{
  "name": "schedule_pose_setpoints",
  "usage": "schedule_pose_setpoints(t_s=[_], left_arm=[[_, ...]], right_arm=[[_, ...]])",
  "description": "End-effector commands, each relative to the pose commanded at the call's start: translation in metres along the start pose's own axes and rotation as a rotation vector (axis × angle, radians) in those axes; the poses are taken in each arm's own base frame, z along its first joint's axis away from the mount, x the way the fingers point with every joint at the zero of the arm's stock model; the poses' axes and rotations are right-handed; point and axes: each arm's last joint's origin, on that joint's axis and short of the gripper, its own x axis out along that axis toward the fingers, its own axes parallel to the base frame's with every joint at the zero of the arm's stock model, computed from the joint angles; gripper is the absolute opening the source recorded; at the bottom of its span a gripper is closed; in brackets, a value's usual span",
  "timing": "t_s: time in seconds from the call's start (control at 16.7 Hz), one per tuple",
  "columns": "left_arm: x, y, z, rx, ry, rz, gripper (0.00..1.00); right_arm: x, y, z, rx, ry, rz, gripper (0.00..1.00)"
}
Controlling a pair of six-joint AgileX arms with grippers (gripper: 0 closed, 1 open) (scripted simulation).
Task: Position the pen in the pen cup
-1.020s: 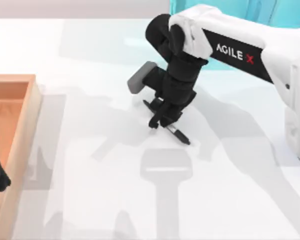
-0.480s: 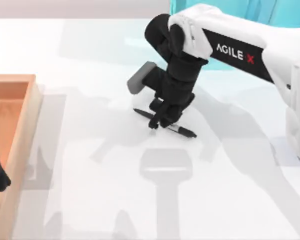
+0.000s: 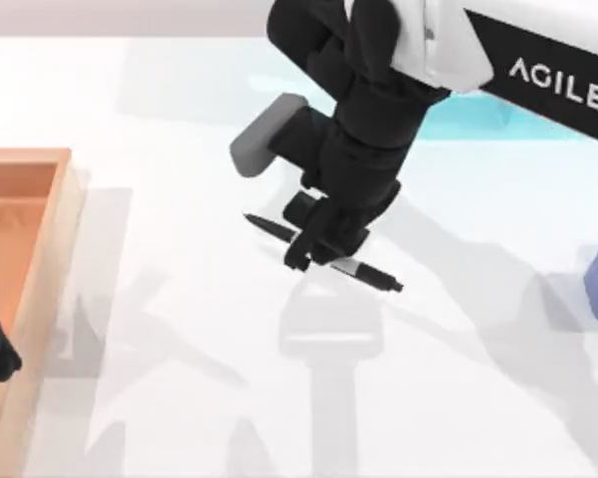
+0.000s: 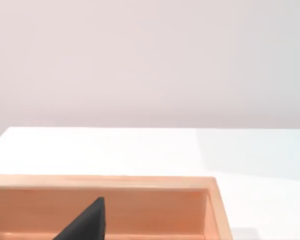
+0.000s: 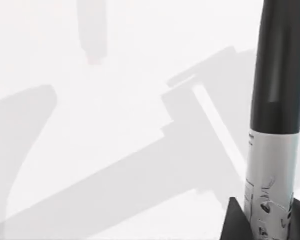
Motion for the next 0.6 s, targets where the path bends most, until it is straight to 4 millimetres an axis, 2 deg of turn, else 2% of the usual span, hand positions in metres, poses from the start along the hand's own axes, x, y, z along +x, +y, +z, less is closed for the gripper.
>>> schedule_pose_setpoints(t_s=[0.12,0.24,0.6], left_arm=[[0.0,0.0,0.0,0.0,0.0,0.0,1.0],[0.0,0.0,0.0,0.0,0.0,0.0,1.0],[0.0,0.0,0.0,0.0,0.0,0.0,1.0]], right_arm=[[-0.018,0.024,-0.014,-0.001,0.008,0.006,0.0],[-0.026,0.038,-0.023,0.002,0.023,0.012,0.0],[-0.027,0.038,-0.025,0.008,0.024,0.015,0.0]])
